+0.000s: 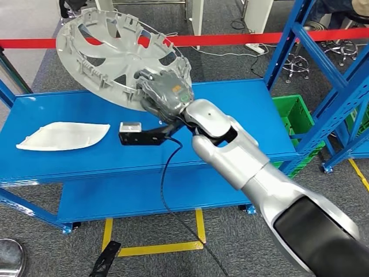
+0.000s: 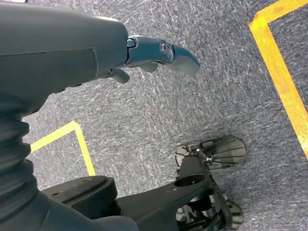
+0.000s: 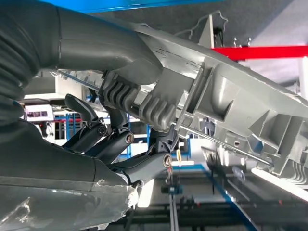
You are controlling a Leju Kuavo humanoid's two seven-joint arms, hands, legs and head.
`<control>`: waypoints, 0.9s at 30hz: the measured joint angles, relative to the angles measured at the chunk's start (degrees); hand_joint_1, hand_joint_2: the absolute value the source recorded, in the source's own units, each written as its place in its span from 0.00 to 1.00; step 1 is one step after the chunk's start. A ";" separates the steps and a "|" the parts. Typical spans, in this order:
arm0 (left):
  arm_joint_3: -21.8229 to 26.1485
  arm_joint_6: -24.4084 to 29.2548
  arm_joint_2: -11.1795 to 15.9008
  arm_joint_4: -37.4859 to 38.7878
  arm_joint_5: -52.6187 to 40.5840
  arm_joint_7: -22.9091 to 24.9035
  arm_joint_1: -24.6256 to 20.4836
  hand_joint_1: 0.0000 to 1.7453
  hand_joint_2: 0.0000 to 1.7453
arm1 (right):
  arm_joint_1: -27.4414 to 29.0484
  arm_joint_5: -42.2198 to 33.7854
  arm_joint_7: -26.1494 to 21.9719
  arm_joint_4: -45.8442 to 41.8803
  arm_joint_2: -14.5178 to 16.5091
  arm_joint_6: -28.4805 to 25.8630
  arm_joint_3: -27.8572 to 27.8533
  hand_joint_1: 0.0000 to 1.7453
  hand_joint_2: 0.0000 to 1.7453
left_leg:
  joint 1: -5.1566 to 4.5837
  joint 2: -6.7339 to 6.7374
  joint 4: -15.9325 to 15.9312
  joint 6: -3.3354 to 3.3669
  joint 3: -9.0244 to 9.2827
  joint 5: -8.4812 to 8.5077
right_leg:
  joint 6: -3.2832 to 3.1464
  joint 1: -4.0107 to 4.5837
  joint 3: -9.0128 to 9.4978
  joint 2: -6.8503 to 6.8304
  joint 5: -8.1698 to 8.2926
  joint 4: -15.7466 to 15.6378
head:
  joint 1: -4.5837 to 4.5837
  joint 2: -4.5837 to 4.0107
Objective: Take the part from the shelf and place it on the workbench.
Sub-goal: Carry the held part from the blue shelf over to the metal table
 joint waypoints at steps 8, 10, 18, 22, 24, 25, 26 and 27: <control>0.19 -0.11 -0.27 -0.04 -0.22 -0.06 -0.11 0.00 1.00 | 2.11 0.84 0.23 -2.95 -0.75 -3.13 -0.34 1.00 1.00 | 0.62 -0.22 0.62 -2.73 -0.94 1.29 | -0.52 -0.46 7.46 0.66 6.75 -13.80 | 0.32 0.00; 0.22 -0.11 -0.27 -0.04 -0.25 -0.08 -0.07 0.00 1.00 | 2.12 0.85 0.24 -3.27 -0.80 -3.17 -0.44 1.00 1.00 | 0.77 -0.14 0.89 -3.43 -1.34 0.81 | -1.62 -0.51 6.77 0.63 7.37 -13.72 | 0.29 0.00; 0.30 -0.13 -0.26 -0.04 -0.39 -0.13 -0.21 0.00 1.00 | 2.42 0.85 0.32 -3.48 -1.01 -3.15 -0.70 1.00 1.00 | 0.72 0.03 15.41 -3.65 -2.53 -8.56 | -2.97 -0.33 2.21 0.47 11.25 -13.78 | 0.26 0.00; 0.31 -0.23 -0.33 -0.04 -0.56 -0.29 -0.86 0.00 1.00 | 2.41 0.82 0.32 -3.58 -1.16 -3.15 -1.28 1.00 1.00 | 0.39 -0.04 3.03 -2.81 6.26 -7.91 | -1.83 -0.11 0.60 0.42 13.22 -13.94 | 0.34 0.00; 0.31 -0.29 -0.41 -0.04 -0.62 -0.35 -0.84 0.00 1.00 | 2.56 0.81 0.30 -3.64 -1.25 -3.14 -1.40 1.00 1.00 | 0.19 -0.08 1.89 -2.01 5.95 -7.51 | -1.14 -0.17 0.29 0.31 14.44 -14.62 | 0.35 0.00; 0.31 -0.33 -0.45 -0.04 -0.63 -0.35 -0.70 0.00 1.00 | 2.71 0.80 0.30 -3.64 -1.34 -3.13 -1.41 1.00 1.00 | 0.19 -0.04 1.75 -1.57 5.56 -6.94 | -0.81 -0.26 -0.01 0.22 14.30 -14.70 | 0.38 0.00; 0.32 -0.36 -0.49 -0.04 -0.63 -0.35 -0.56 0.00 1.00 | 2.88 0.78 0.28 -3.63 -1.48 -3.11 -1.42 1.00 1.00 | 0.24 0.02 1.64 -1.12 5.14 -6.35 | -0.51 -0.33 -0.42 0.13 13.11 -13.94 | 0.53 0.00; 0.32 -0.39 -0.56 -0.04 -0.63 -0.35 -0.47 0.00 1.00 | 3.00 0.76 0.26 -3.63 -1.62 -3.10 -1.43 1.00 1.00 | 0.33 0.09 1.53 -0.77 4.65 -5.76 | -0.28 -0.35 -1.09 0.05 10.86 -11.90 | 0.70 0.00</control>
